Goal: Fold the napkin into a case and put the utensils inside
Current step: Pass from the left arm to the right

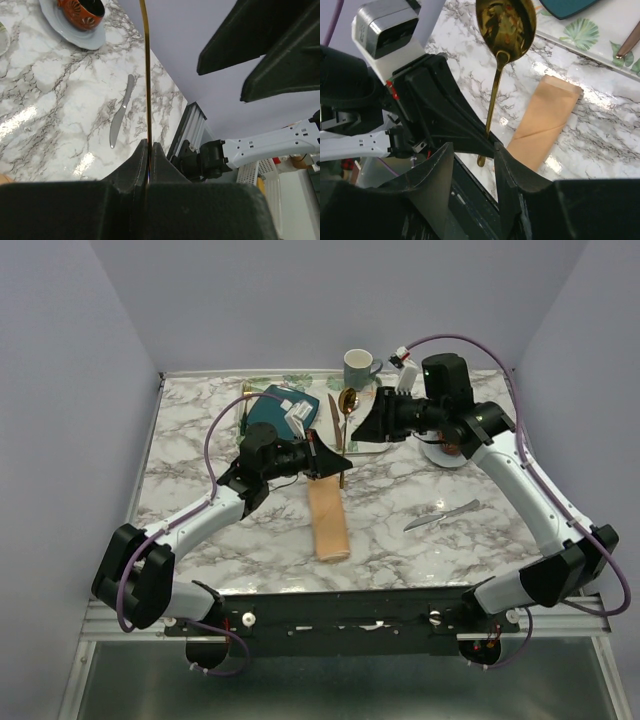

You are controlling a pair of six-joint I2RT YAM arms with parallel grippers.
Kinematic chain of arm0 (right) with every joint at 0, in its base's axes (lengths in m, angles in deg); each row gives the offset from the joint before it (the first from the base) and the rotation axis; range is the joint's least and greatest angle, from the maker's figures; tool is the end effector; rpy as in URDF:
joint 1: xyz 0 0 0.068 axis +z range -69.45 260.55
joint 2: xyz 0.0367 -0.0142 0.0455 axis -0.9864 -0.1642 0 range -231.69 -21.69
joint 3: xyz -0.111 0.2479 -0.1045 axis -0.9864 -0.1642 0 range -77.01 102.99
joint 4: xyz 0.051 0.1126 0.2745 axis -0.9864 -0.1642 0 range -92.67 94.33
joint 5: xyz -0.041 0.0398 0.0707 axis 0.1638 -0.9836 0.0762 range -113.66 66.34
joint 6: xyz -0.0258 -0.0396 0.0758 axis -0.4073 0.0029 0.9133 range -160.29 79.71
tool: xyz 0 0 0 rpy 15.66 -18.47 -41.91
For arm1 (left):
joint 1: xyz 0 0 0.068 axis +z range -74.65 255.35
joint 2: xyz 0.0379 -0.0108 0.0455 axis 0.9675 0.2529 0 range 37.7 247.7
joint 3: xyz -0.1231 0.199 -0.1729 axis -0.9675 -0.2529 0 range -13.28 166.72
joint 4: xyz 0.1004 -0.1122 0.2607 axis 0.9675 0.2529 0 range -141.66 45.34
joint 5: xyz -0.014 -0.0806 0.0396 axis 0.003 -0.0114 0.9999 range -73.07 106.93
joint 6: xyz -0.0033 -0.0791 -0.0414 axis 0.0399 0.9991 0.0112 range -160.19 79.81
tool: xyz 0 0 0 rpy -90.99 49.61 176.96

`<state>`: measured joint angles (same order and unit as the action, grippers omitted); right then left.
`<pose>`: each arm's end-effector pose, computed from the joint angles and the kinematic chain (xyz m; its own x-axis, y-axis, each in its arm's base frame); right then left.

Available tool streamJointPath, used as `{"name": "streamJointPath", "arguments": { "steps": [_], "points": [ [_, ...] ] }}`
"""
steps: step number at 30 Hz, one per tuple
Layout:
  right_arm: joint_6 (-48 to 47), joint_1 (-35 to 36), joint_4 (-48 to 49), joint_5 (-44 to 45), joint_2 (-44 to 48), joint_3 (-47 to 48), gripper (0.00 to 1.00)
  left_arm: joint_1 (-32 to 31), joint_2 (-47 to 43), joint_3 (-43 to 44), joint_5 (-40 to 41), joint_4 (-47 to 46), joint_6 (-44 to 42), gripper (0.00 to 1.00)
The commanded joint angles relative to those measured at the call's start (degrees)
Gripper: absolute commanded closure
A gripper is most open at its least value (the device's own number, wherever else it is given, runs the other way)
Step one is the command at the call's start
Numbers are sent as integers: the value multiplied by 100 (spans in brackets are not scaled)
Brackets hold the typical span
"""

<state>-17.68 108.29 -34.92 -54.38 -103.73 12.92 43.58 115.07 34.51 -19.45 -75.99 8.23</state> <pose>0.3160 0.2121 0.4182 -0.7274 -0.0092 -0.6861 -0.5488 0.6081 0.5736 0.2938 -0.2375 0.2873 -0.7443 -0.2474 -0.6203 0.5565 0.2838 -0.7809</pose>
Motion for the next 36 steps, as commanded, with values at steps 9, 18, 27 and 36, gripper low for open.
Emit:
{"name": "streamJointPath", "arguments": {
  "steps": [9, 18, 27, 36],
  "points": [
    [411, 3, 409, -74, -743, 569, 58, -57, -116, 2, 96, -229, -17, 100],
    [481, 3, 514, 39, -1016, 684, 65, -49, -90, 29, 35, -299, -44, 100],
    [569, 3, 567, 57, -1156, 780, 76, -57, -46, 11, 35, -335, -35, 100],
    [613, 11, 576, 136, -1279, 886, 99, -66, -2, 29, 236, -38, -96, 90]
  ]
}}
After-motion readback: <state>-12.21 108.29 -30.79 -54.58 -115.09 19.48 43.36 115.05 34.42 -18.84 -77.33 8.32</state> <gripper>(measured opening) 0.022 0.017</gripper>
